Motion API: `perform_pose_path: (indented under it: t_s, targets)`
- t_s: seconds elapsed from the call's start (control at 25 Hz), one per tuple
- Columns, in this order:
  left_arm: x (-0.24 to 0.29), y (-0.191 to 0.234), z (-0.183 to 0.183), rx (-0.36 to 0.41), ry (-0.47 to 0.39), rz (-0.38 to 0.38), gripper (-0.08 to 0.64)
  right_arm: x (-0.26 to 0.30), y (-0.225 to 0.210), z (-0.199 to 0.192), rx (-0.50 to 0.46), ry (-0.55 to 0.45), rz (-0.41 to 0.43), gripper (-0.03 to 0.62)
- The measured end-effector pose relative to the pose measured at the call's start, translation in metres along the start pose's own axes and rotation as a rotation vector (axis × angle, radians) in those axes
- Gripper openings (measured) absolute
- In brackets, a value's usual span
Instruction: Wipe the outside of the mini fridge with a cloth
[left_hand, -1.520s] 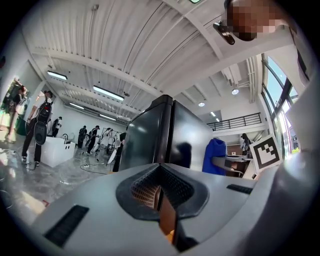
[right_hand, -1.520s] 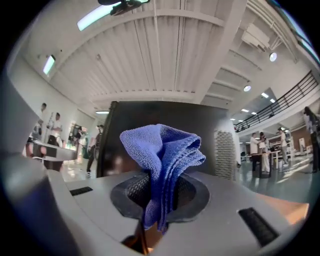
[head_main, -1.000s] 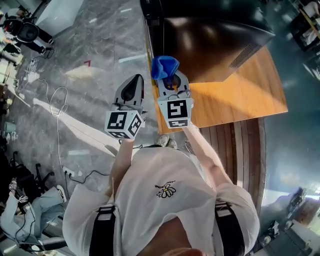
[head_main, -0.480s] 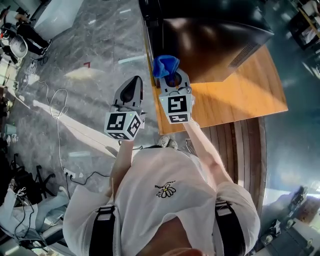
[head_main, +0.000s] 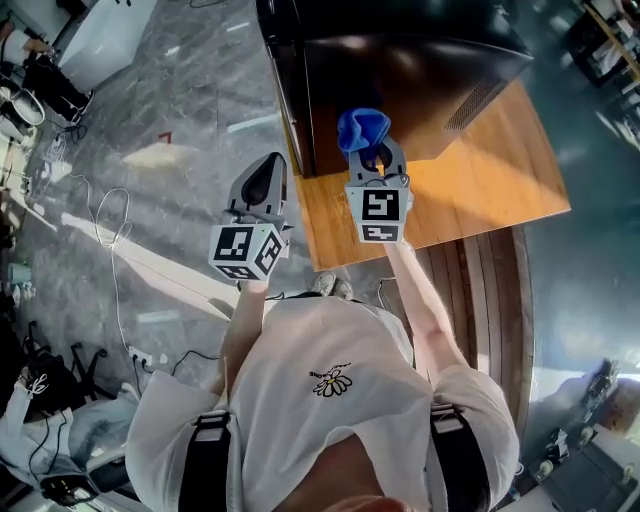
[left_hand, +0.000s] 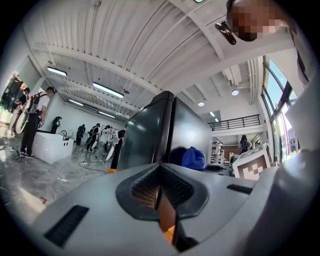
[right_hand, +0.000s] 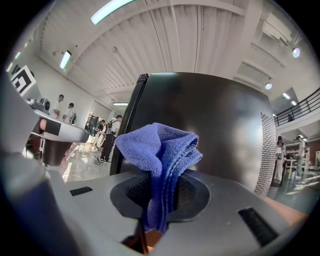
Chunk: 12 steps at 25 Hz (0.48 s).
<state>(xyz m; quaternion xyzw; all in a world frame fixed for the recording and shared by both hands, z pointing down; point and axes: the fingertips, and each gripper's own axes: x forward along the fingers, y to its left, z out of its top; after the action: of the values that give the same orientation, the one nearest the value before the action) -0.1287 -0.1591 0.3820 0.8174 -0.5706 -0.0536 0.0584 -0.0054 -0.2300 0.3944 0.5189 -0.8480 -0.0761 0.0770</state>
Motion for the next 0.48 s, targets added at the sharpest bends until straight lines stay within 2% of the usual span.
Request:
perform_pose_path:
  t_s: [0.24,0.48]
  targets:
    - [0.01,-0.012,-0.003,0.006,0.007,-0.03,0.005,-0.009,-0.045,-0.015,-0.002,0.024,-0.095,0.072]
    - [0.013,-0.013,-0.004,0.014,0.016,-0.026,0.005,-0.018,-0.09,-0.029,-0.037,0.058,-0.172,0.072]
